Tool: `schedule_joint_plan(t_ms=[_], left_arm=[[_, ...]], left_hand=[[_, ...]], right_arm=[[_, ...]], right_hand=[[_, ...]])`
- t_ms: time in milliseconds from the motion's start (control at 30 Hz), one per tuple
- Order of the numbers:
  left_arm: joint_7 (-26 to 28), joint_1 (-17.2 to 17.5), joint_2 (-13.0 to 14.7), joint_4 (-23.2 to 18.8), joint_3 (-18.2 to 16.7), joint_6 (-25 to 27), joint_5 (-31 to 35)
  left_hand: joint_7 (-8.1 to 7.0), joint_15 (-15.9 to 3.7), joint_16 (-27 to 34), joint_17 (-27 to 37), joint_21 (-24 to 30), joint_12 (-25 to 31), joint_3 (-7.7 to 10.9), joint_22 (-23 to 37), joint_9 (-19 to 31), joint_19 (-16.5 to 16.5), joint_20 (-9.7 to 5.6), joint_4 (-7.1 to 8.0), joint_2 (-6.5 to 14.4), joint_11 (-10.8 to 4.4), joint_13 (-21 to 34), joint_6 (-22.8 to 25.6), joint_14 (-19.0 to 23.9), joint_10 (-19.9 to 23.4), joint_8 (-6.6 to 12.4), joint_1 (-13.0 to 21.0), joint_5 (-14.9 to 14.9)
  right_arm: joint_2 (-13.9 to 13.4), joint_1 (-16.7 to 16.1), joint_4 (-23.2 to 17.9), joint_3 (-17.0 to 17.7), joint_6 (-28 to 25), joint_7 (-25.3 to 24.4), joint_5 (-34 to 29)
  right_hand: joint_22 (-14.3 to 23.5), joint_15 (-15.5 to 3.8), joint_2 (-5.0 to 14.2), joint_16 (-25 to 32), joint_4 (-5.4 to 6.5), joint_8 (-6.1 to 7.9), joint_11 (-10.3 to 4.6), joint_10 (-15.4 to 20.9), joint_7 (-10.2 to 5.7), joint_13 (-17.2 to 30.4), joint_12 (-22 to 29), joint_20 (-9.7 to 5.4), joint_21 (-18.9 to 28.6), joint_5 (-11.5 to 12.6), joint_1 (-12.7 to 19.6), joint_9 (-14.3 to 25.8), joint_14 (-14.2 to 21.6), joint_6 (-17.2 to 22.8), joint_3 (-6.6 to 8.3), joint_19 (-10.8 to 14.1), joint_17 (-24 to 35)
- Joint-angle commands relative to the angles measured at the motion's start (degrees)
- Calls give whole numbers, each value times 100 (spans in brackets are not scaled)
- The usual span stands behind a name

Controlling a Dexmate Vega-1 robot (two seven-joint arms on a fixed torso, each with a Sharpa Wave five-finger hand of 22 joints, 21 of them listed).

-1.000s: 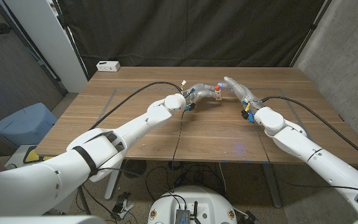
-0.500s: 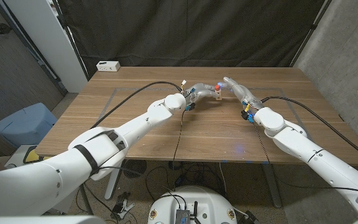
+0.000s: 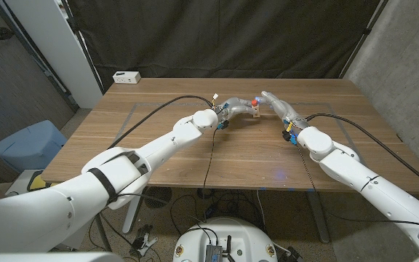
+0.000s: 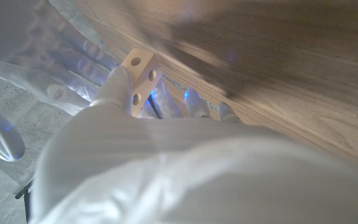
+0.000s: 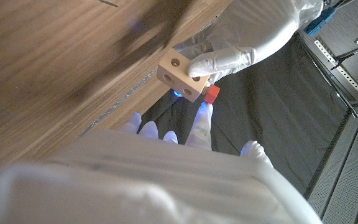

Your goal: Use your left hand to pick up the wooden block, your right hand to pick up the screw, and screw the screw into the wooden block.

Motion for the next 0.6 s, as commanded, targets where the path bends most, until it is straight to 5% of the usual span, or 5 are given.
schedule_joint_plan(t_ms=[33,600], left_arm=[[-34,-36,-49,125,4,-43,-28],[-64,-74,-94,251,5,-104,-52]], left_hand=[[133,-247,4,12,21,13,14,23,21,4,16,43,-3,14,28,316,31,36,32,-35,26],[130,-247,6,11,22,16,15,23,21,7,13,39,-5,14,31,313,38,41,31,-35,26]], right_arm=[[-51,-68,-120,12,-64,-34,-35],[-88,-131,-229,25,-136,-62,-43]], right_hand=[[2,-40,44,26,16,44,-24,-200,36,14,44,-5,33,31,-41,28,-841,45,12,25,14],[1,-43,42,20,29,45,-38,-177,55,14,44,-5,33,40,-36,28,-839,69,16,34,10]])
